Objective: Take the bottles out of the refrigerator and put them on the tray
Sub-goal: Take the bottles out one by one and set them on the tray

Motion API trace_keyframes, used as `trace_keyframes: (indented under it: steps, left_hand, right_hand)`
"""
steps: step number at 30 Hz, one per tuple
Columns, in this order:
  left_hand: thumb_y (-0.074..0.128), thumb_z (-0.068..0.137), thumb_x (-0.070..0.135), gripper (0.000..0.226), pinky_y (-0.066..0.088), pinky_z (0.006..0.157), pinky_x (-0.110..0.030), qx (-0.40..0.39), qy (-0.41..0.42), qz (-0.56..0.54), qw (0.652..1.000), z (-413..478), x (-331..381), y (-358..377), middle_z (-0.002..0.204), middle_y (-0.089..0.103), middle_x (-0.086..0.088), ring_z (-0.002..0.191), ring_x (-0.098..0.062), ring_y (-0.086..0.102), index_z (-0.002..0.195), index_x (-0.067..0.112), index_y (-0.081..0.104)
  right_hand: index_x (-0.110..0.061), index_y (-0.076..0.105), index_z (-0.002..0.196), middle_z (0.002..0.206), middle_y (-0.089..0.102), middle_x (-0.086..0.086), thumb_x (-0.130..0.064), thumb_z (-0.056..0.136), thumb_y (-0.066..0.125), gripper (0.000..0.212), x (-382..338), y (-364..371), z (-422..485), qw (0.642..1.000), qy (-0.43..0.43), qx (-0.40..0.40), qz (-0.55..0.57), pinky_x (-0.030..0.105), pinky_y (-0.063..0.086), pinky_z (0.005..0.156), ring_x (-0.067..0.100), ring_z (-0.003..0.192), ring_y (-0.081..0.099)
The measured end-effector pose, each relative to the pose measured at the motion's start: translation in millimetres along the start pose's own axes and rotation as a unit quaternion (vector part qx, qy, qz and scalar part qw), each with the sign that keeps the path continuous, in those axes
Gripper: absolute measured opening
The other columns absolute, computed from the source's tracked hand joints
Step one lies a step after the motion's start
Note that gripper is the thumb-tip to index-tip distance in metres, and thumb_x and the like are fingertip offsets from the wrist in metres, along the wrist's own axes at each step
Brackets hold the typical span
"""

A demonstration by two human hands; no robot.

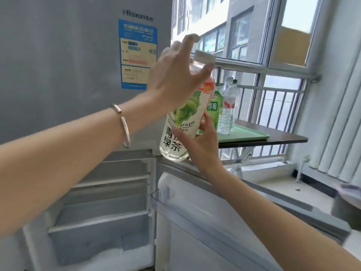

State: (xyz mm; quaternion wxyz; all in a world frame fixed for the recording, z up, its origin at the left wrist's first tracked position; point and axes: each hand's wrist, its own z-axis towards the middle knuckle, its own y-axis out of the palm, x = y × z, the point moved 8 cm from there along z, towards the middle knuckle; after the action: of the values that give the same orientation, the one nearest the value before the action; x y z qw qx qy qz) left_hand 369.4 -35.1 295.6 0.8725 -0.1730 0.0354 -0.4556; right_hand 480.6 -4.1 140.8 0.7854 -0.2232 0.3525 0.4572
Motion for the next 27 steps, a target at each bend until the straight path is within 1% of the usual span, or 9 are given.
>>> trace_keyframes:
  steps: [3,6,9,10,13,15,20,24,27]
  left_hand:
    - [0.046,0.096,0.047,0.054,0.035,0.058,-0.016,-0.041,-0.059,-0.113,0.991,-0.6,-2.2,29.5,0.109,0.058,-0.006,0.084,-0.012,0.053,0.141,0.019,0.035]
    - [0.038,0.099,0.044,0.047,0.041,0.058,-0.022,-0.143,-0.156,-0.219,0.953,-19.8,-17.1,88.0,0.119,0.06,-0.011,0.087,-0.017,0.06,0.138,0.019,0.036]
    - [0.033,0.102,0.034,0.042,0.05,0.083,-0.039,-0.234,-0.211,-0.28,0.907,-39.6,-23.0,143.5,0.13,0.055,-0.017,0.102,-0.027,0.059,0.138,0.013,0.043]
    - [0.031,0.103,0.03,0.042,0.047,0.091,-0.038,-0.262,-0.211,-0.289,0.896,-43.6,-23.5,160.1,0.136,0.051,-0.015,0.105,-0.023,0.057,0.139,0.012,0.044]
    - [0.027,0.104,0.026,0.043,0.039,0.097,-0.029,-0.324,-0.199,-0.29,0.878,-59.2,-25.6,196.7,0.143,0.047,-0.011,0.118,-0.02,0.05,0.141,0.012,0.042]
    - [0.028,0.103,0.026,0.044,0.033,0.103,-0.032,-0.332,-0.203,-0.282,0.877,-65.5,-34.2,212.9,0.144,0.046,-0.009,0.131,-0.024,0.043,0.143,0.011,0.039]
    - [0.031,0.1,0.027,0.057,0.027,0.113,-0.034,-0.329,-0.21,-0.259,0.883,-74.6,-54.0,230.3,0.155,0.034,-0.007,0.14,-0.023,0.034,0.154,0.011,0.017]
    - [0.033,0.099,0.029,0.054,0.03,0.107,-0.032,-0.323,-0.205,-0.269,0.884,-79.9,-56.4,228.9,0.152,0.04,-0.006,0.136,-0.025,0.04,0.151,0.016,0.023]
    - [0.038,0.099,0.024,0.045,0.041,0.096,-0.035,-0.322,-0.218,-0.24,0.889,-95.2,-53.6,218.6,0.138,0.053,-0.014,0.119,-0.027,0.053,0.142,0.008,0.04]
  right_hand:
    - [-0.023,0.047,0.134,0.102,0.074,-0.004,-0.048,0.065,0.08,0.081,-2.6,-40.0,31.0,0.995,-0.011,0.08,-0.05,0.044,0.06,0.081,0.014,0.091,0.073]
    - [-0.025,0.048,0.126,0.097,0.073,-0.007,-0.055,0.067,0.074,0.071,5.9,-69.0,64.1,0.981,-0.008,0.141,-0.133,0.046,0.058,0.08,0.016,0.087,0.072]
    - [-0.025,0.045,0.124,0.1,0.069,-0.008,-0.058,0.07,0.071,0.069,19.4,-86.9,95.6,0.96,0.001,0.178,-0.218,0.045,0.058,0.079,0.02,0.09,0.07]
    - [-0.023,0.044,0.126,0.104,0.069,-0.005,-0.058,0.072,0.071,0.07,25.8,-90.0,105.9,0.952,0.007,0.181,-0.246,0.044,0.058,0.08,0.023,0.094,0.069]
    - [-0.021,0.043,0.13,0.112,0.068,0.001,-0.053,0.077,0.068,0.067,55.5,-88.2,126.0,0.937,0.048,0.16,-0.307,0.047,0.056,0.084,0.029,0.101,0.067]
    - [-0.023,0.045,0.129,0.108,0.068,0.001,-0.053,0.078,0.064,0.062,75.5,-80.0,132.6,0.935,0.071,0.138,-0.318,0.047,0.056,0.084,0.031,0.101,0.067]
    - [-0.022,0.037,0.14,0.119,0.068,0.006,-0.062,0.08,0.063,0.078,94.1,-69.3,137.9,0.93,0.048,0.108,-0.349,0.043,0.055,0.082,0.032,0.102,0.067]
    - [-0.021,0.034,0.142,0.122,0.067,0.005,-0.068,0.078,0.06,0.083,96.5,-68.8,138.5,0.927,0.033,0.09,-0.362,0.046,0.056,0.082,0.032,0.103,0.066]
    - [-0.023,0.032,0.141,0.121,0.066,0.005,-0.067,0.078,0.062,0.082,99.6,-67.7,137.5,0.933,0.04,0.084,-0.347,0.046,0.056,0.082,0.032,0.103,0.066]
